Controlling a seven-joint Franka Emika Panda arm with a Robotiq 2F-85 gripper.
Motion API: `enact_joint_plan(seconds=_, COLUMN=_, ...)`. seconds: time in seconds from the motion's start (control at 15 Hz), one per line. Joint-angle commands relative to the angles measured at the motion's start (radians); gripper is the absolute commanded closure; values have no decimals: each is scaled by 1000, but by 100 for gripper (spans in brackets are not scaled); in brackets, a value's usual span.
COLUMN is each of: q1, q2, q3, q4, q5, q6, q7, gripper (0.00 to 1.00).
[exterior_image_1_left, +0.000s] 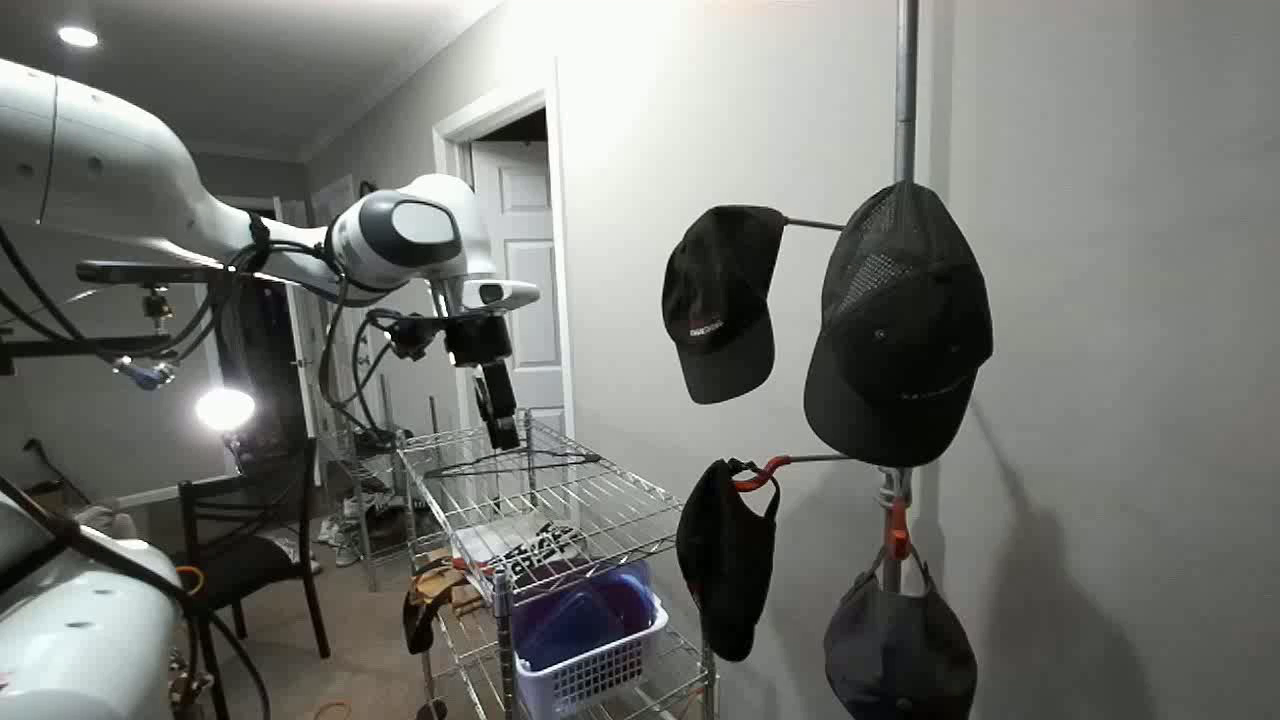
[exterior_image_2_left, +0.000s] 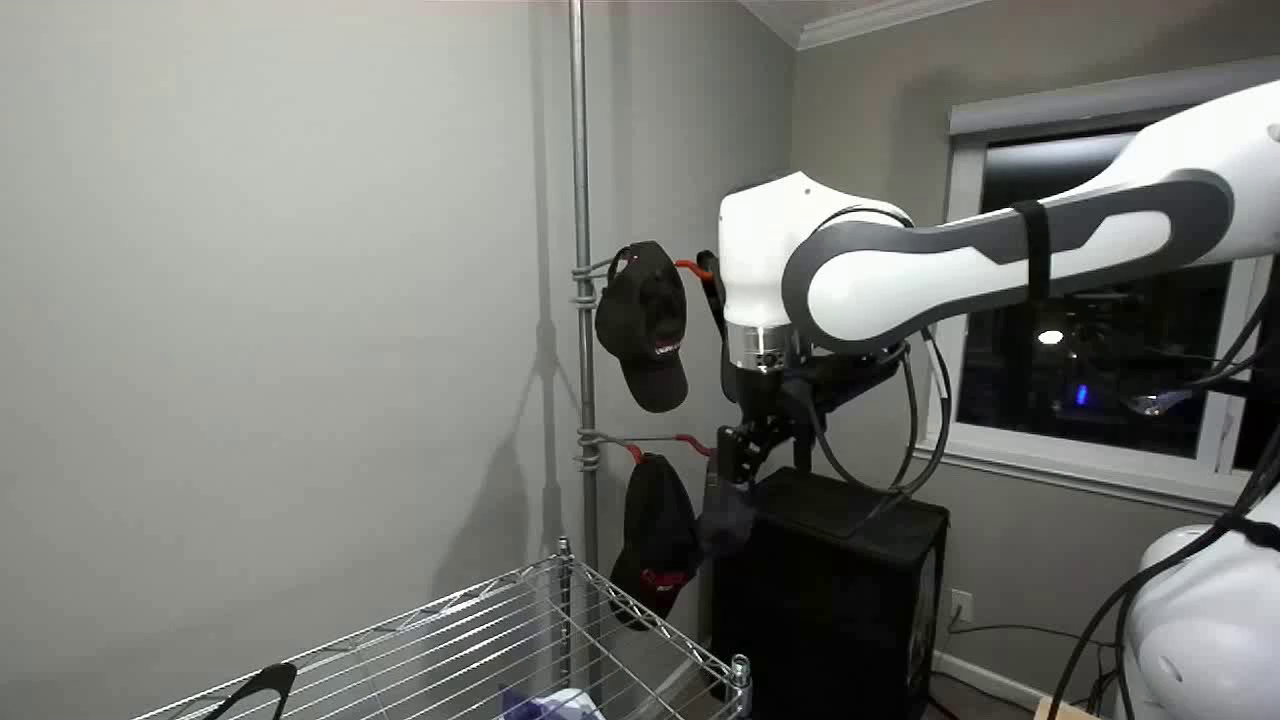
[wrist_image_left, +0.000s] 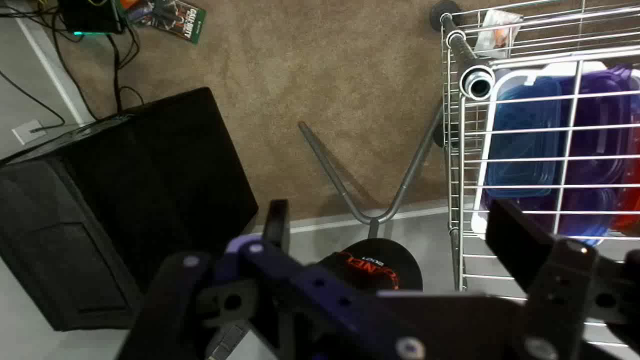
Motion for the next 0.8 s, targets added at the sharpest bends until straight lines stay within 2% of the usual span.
enact_joint_plan(seconds=0.0, q1=34, q2=9, q3=-26, q4=3, q5=-16, q6=-4, q7=15, gripper=0)
enact_joint_plan(seconds=0.27, q1=34, q2=9, q3=-26, q4=3, q5=-16, q6=-4, q7=15, gripper=0)
enact_joint_plan(seconds=0.33, q1=32, q2=19, q3=-25, q4=2, q5=-17, q6=35, q7=18, gripper=0)
enact_joint_plan(seconds=0.47, q1=13, q2=38, q3=-21, q4=-1, q5=-81, q6=167, q7=22, gripper=0)
enact_joint_plan(seconds=0.73, q1=-41, q2=84, q3=-39, q4=21, q5=-283, q6=439, q7=17, gripper=0)
